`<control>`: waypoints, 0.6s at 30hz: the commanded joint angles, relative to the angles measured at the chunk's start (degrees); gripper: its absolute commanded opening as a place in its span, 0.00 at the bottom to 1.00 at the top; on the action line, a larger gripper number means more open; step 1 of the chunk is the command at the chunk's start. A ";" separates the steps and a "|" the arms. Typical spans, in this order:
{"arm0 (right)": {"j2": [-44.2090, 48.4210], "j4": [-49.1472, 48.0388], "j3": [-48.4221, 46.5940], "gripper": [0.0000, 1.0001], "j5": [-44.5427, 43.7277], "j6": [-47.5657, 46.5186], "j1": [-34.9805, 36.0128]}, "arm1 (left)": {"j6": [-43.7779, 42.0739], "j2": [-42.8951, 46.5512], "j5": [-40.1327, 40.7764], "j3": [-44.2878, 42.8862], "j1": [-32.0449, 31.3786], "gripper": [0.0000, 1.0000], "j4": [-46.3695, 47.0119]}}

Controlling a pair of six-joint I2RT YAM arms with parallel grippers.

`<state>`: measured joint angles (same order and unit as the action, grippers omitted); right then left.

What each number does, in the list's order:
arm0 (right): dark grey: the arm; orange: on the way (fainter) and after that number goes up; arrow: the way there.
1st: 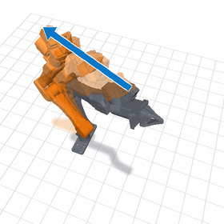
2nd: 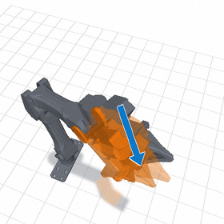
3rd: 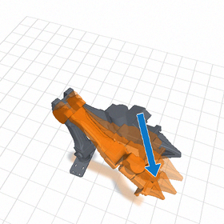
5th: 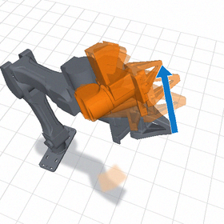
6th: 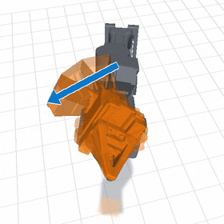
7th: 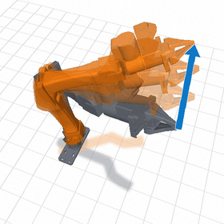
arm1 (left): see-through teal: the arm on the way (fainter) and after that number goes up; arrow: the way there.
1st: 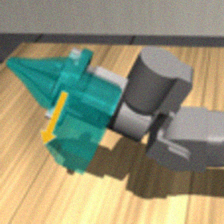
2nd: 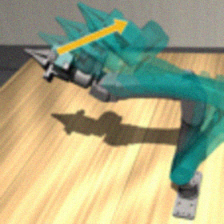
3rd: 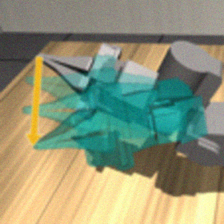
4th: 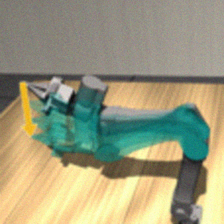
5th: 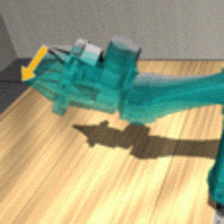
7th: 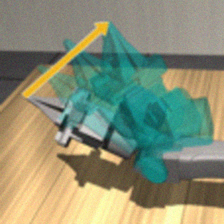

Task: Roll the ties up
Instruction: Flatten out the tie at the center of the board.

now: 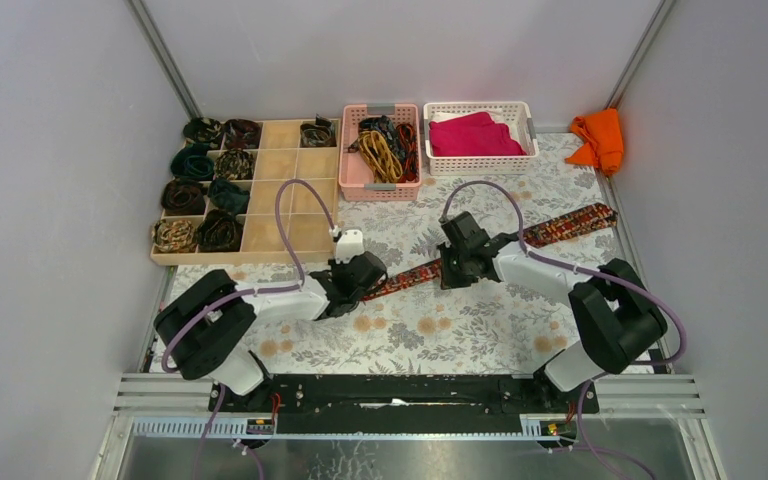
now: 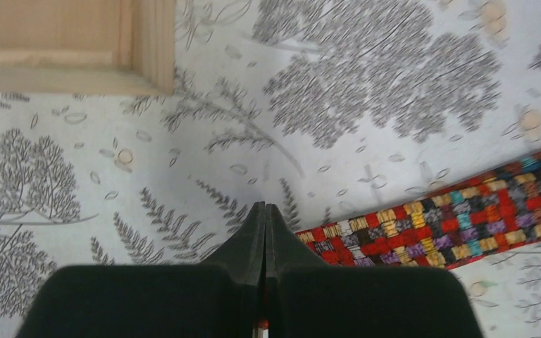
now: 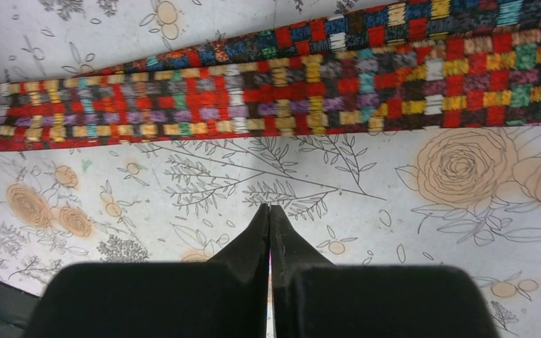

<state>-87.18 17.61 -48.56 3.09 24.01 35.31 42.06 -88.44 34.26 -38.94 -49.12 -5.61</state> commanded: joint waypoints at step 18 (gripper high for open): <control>-7.43 -1.90 -4.73 0.00 -1.68 -0.13 1.35 | 7.38 6.90 -0.57 8.56 0.03 0.00 -2.88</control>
<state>-96.25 14.26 -52.36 4.03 24.49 35.40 47.20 -81.45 33.63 -31.00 -49.12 -6.15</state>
